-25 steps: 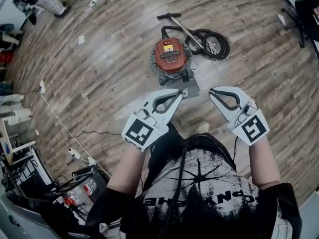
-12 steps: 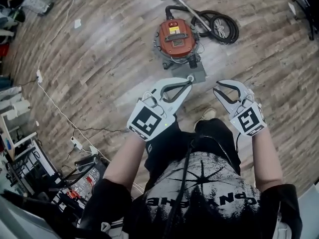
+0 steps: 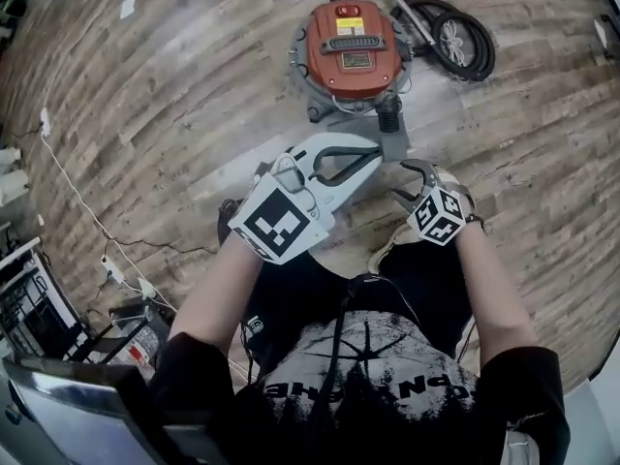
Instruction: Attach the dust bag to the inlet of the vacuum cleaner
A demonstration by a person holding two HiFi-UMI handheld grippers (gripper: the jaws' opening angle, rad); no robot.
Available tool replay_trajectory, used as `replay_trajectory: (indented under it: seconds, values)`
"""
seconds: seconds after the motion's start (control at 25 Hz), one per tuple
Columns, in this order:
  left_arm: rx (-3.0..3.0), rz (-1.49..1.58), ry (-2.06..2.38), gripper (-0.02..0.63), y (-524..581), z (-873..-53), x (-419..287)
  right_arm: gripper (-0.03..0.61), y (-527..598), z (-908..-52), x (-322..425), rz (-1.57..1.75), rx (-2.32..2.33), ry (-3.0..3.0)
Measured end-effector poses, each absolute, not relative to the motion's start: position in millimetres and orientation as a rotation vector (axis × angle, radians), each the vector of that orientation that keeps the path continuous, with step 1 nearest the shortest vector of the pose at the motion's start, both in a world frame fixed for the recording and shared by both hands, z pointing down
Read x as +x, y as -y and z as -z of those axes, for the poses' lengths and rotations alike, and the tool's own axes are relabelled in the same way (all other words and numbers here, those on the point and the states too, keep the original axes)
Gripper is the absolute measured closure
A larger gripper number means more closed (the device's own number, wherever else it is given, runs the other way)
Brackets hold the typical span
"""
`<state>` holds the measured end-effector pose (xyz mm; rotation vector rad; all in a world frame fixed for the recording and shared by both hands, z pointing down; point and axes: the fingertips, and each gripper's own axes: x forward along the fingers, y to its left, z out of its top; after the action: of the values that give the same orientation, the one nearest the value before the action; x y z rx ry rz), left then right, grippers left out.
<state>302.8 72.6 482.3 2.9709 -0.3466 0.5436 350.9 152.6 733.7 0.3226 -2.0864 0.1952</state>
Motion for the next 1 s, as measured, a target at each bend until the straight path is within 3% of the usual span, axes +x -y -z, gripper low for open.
replay_trajectory:
  seconds: [0.28,0.44,0.76,1.0]
  values:
    - [3.022,-0.541,0.154,0.614,-68,-636,323,0.299,-165,-987,379,-0.145,0.161,1.885]
    - [3.020,-0.622,0.112,0.614,-74,-704,336,0.299,-164,-1083,409,-0.139,0.120,1.777]
    - [2.958,-0.687,0.331,0.615,-73,-739,336,0.316,-159,-1149,420,-0.035,0.057,1.685]
    - [2.948,-0.680,0.431,0.615,-78,-733,334,0.388,-160,-1169,425,0.032,0.044,1.644]
